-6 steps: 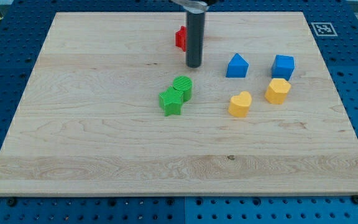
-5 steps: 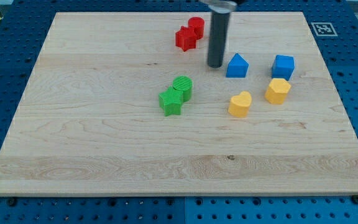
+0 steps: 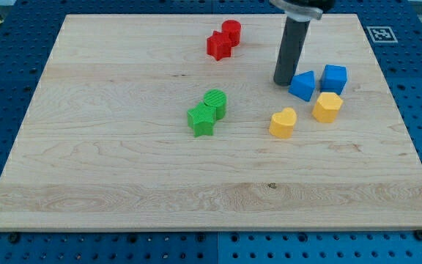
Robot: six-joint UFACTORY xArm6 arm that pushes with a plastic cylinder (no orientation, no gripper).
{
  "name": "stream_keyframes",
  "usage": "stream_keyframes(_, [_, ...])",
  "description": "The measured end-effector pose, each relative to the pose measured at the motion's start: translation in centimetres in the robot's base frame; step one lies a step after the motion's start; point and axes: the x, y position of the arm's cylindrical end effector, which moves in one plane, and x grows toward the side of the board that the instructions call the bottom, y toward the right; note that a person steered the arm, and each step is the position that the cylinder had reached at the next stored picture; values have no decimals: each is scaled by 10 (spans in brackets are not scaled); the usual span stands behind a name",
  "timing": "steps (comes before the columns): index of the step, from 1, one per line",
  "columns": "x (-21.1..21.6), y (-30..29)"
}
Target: Place the blue triangle in between the blue cube and the hexagon
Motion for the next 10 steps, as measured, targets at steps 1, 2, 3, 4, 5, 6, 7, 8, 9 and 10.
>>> stream_keyframes(1, [28,-2])
stream_keyframes(2, [28,-2])
stream_keyframes(3, [29,15])
stream_keyframes(4, [29,41])
stream_keyframes(5, [28,47])
stream_keyframes(6, [28,47])
stream_keyframes(7, [29,48])
stream_keyframes(8, [28,48])
stream_keyframes(9, [28,47])
stream_keyframes(10, [28,23])
